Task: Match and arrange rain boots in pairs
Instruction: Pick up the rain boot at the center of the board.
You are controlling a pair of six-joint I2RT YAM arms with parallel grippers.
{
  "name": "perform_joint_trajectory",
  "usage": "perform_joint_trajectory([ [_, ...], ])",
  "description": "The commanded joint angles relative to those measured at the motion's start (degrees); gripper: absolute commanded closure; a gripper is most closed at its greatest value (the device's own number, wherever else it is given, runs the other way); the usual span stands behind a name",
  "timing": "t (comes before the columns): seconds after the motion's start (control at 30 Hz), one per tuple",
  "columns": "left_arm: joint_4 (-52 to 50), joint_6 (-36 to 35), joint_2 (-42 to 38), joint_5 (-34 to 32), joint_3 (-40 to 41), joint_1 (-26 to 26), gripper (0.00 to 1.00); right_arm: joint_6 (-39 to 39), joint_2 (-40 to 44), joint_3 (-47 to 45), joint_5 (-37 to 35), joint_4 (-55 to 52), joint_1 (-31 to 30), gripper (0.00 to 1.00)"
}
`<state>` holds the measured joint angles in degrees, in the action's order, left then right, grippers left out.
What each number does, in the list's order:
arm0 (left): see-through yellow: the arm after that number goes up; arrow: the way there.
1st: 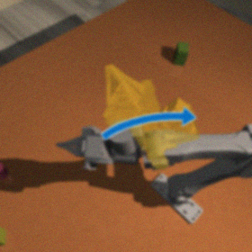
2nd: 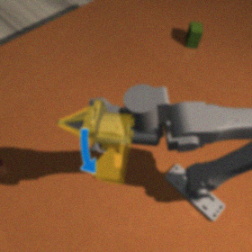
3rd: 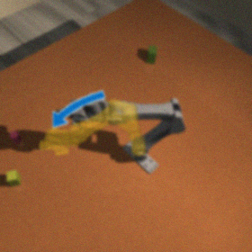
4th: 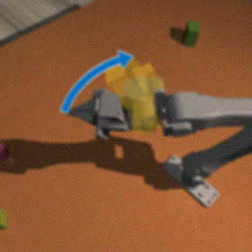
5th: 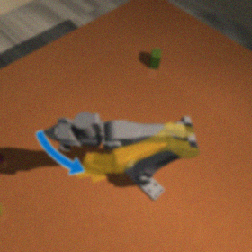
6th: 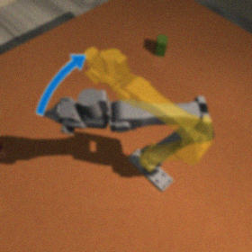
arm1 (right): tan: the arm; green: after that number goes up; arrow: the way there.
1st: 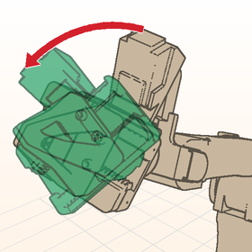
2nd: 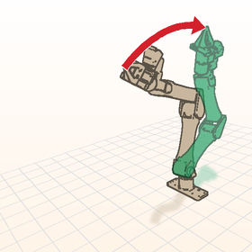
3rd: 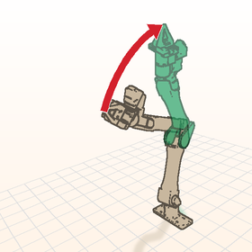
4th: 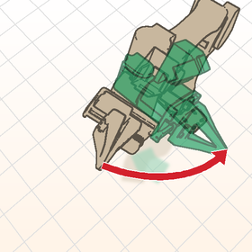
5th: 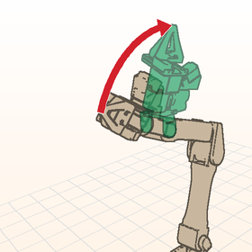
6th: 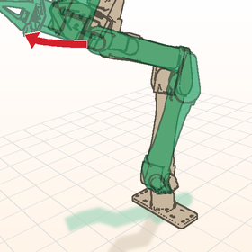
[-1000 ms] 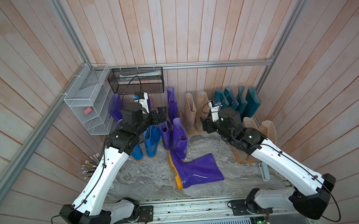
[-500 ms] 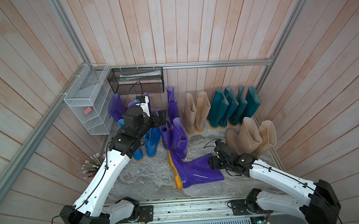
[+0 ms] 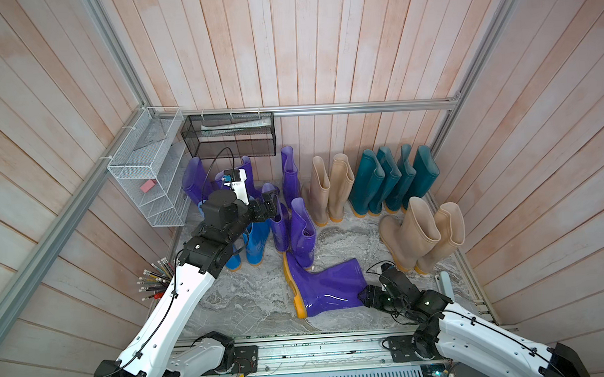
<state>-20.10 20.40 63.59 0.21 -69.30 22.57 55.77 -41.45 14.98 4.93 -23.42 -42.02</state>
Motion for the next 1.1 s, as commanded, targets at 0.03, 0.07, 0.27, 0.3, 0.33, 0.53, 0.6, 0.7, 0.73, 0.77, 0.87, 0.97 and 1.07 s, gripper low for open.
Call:
perform_joint_trajectory([
  [0.03, 0.94, -0.14, -0.59, -0.29, -0.01, -0.07, 0.00, 1.39, 2.03, -0.78, 5.75, 4.16, 0.40, 0.45],
  [0.07, 0.88, -0.23, -0.58, -0.34, -0.10, -0.07, 0.00, 1.12, 2.70, -0.54, 6.24, 4.72, 0.57, 0.55],
  [0.27, 0.76, -0.59, -0.75, -0.83, -0.27, -0.15, 0.00, -2.28, 3.96, 3.29, 8.08, 4.57, 0.76, 0.97],
  [0.3, 0.76, -0.71, -0.83, -1.02, -0.14, -0.15, 0.00, -2.95, 4.15, 4.30, 8.32, 4.37, 0.80, 1.00],
  [0.33, 0.72, -0.76, -0.83, -1.13, -0.21, -0.16, 0.00, -3.55, 4.31, 5.17, 8.58, 4.29, 0.79, 1.00],
  [0.53, 0.71, -0.86, -0.93, -0.92, -0.36, -0.31, 0.00, -6.43, 3.67, 10.25, 10.11, 3.28, 0.80, 1.00],
  [0.6, 0.67, -0.82, -1.10, -0.96, -0.38, -0.27, 0.00, -7.28, 3.48, 12.45, 9.61, 2.05, 0.80, 1.00],
  [0.7, 0.67, -0.85, -0.98, -0.89, -0.87, -0.29, 0.00, -10.26, 3.08, 19.58, 5.42, -3.07, 0.79, 1.00],
  [0.73, 0.51, -0.86, -0.85, -0.75, -1.07, -0.37, 0.00, -11.58, 2.56, 22.28, 3.98, -5.10, 0.76, 1.00],
  [0.77, 0.50, -0.89, -0.75, -0.58, -1.42, -0.34, 0.00, -13.19, 1.74, 25.32, 2.72, -7.52, 0.79, 1.00],
  [0.87, 0.55, -0.88, -0.84, -0.30, -1.74, -0.34, 0.00, -18.07, -1.78, 33.67, -0.41, -14.60, 0.80, 1.00],
  [0.97, 0.38, -0.84, -1.21, -0.26, -1.81, -0.34, 0.00, -20.43, -2.67, 38.58, -1.35, -17.45, 0.80, 1.00],
  [1.07, 0.32, -0.97, -1.76, -0.40, -1.74, -0.38, 0.00, -23.16, -3.33, 44.18, -3.41, -20.96, 0.79, 1.00],
])
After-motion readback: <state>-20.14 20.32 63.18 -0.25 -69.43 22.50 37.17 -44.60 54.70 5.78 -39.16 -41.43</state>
